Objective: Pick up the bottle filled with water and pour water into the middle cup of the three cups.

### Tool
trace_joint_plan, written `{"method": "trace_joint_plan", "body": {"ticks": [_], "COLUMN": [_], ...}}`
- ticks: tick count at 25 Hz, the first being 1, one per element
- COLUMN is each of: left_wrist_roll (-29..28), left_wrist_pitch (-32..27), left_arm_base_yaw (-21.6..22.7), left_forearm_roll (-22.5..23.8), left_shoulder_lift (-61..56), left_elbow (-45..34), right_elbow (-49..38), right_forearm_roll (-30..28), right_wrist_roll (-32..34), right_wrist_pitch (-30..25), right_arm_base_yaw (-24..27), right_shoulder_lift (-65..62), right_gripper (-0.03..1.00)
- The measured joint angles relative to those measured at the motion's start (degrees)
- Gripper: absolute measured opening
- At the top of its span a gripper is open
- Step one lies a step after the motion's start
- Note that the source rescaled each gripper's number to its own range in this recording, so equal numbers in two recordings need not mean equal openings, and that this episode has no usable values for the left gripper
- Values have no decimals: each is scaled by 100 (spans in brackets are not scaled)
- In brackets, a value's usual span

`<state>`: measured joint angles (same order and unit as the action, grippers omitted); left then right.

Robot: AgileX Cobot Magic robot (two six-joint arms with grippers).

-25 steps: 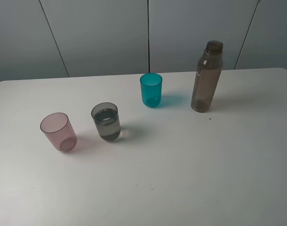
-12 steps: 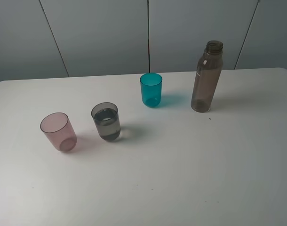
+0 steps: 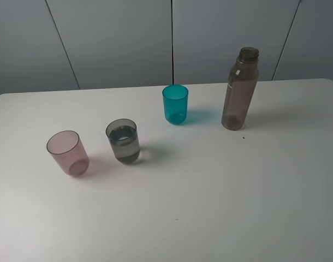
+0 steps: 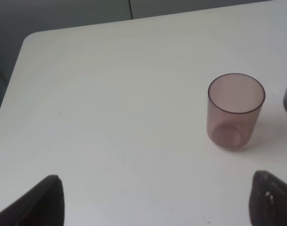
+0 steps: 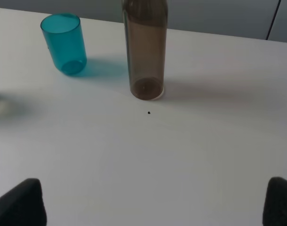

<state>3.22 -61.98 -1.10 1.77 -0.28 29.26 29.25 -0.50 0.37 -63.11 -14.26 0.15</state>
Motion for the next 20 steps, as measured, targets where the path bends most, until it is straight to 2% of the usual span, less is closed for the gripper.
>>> {"method": "trace_joint_plan", "body": {"ticks": [8, 20], "left_wrist_roll": [0, 12], "left_wrist_pitch": [0, 0], "left_arm_base_yaw": [0, 0], "left_forearm_roll": [0, 0], "left_shoulder_lift": [0, 0], "left_elbow": [0, 0], "right_elbow": [0, 0], "right_forearm_roll": [-12, -12], "right_wrist_roll": [45, 56], "right_wrist_pitch": [15, 23], "right_arm_base_yaw": [88, 1058], "right_shoulder_lift": [-15, -15], "right_gripper": [100, 100]}}
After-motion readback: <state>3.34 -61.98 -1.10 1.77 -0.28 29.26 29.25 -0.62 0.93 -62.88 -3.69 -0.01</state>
